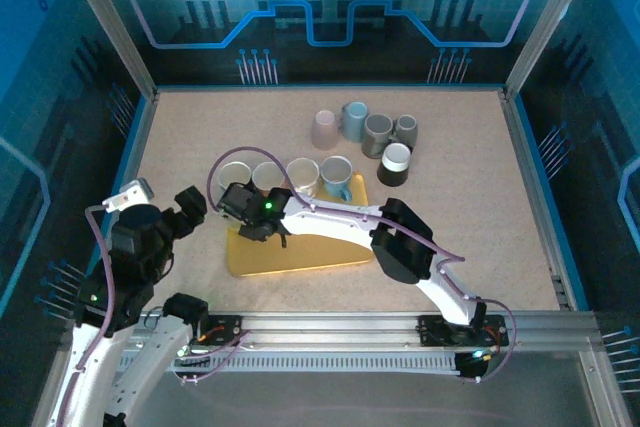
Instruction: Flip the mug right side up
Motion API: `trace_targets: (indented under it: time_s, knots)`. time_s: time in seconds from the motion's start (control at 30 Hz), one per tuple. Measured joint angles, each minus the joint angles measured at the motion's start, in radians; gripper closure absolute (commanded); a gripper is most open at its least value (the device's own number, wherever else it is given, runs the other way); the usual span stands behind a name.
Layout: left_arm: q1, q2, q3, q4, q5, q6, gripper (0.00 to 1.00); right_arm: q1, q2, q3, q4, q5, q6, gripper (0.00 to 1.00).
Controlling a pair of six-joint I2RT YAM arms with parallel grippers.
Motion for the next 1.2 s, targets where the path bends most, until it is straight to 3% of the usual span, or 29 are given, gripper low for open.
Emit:
trace_targets:
  time_s: [0.2,0.47,0.77,0.9,1.1,1.2]
  knots:
    - [0.0,0.004,0.0,0.0,0.0,0.0,0.01,0.0,-0.006,-0.014,0.036,-0.004,0.01,0.52]
    - [0.0,0.012,0.0,0.003,0.002,0.001,0.01,0.0,-0.128,-0.138,0.058,-0.06,0.015,0.41]
    - [0.0,0.069,0.0,0.027,0.099,0.001,0.01,-0.033,-0.539,-0.427,0.131,-0.183,0.07,0.42]
    - [-0.039,0.209,0.046,0.031,0.153,-0.003,0.01,-0.128,-0.74,-0.557,0.187,-0.24,0.146,0.42]
    - [-0.259,0.554,0.257,0.055,0.109,0.026,0.01,-0.276,-0.928,-0.716,0.235,-0.27,0.252,0.41]
    - [-0.296,0.749,0.412,0.067,0.089,0.038,0.01,-0.318,-0.974,-0.775,0.238,-0.272,0.283,0.4]
